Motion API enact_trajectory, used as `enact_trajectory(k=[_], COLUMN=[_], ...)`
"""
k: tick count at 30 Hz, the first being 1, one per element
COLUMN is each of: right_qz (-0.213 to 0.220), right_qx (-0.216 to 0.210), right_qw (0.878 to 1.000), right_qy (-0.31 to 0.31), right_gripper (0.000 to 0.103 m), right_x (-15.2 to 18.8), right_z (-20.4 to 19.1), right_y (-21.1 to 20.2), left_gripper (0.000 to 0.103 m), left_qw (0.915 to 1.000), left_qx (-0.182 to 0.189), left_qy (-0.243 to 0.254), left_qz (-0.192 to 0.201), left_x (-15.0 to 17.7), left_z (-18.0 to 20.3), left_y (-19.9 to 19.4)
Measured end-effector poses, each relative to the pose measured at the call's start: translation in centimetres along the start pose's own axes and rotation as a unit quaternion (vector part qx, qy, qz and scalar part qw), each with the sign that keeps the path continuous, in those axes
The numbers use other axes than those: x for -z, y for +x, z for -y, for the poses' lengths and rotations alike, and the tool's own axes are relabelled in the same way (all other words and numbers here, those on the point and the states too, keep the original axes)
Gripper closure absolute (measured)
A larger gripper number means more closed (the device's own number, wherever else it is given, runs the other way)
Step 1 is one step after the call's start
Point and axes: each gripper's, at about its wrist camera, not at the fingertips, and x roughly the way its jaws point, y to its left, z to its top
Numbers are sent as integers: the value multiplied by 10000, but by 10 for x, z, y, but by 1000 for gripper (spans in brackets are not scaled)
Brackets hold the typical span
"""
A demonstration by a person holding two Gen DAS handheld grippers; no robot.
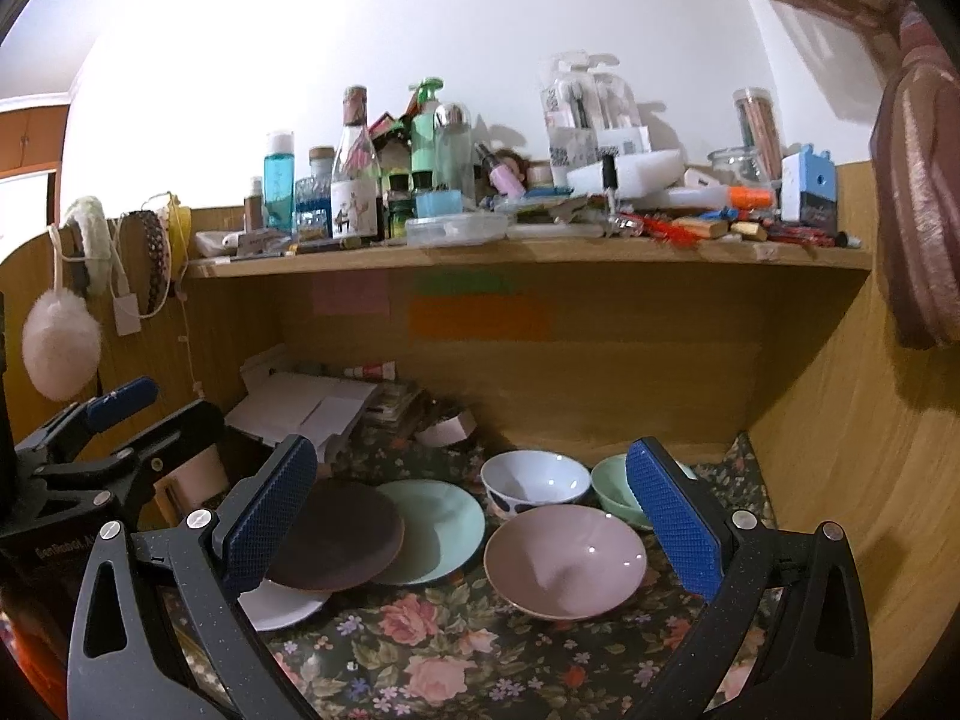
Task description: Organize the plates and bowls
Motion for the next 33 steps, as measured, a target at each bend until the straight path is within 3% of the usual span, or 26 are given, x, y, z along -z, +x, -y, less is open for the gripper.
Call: enact_trajectory(k=[11,21,26,29,33], right_qz=[-652,-1472,-1837,-2035,-2333], right_qx=[-447,-758,-921,-977,-1107], right_qw=[9969,9862,9786,9741,9660], right_qy=[-31,-81,-66,-85,-95], right_gripper=[0,0,0,5,19], right_x=[22,53,67,75,85], right_z=[-16,-33,-37,-41,-44], right_y=[59,131,168,191,217], left_gripper=[0,0,1,14,23], left_qw=[9960,9784,9695,9615,9528], left_qx=[-475,-1023,-1093,-1173,-1158], left_qy=[-191,-408,-492,-649,-868], left_qz=[-739,-1752,-2140,-2398,-2670], left_x=[28,72,95,107,118], left_z=[-51,-109,-133,-148,-163], left_y=[44,93,110,117,127])
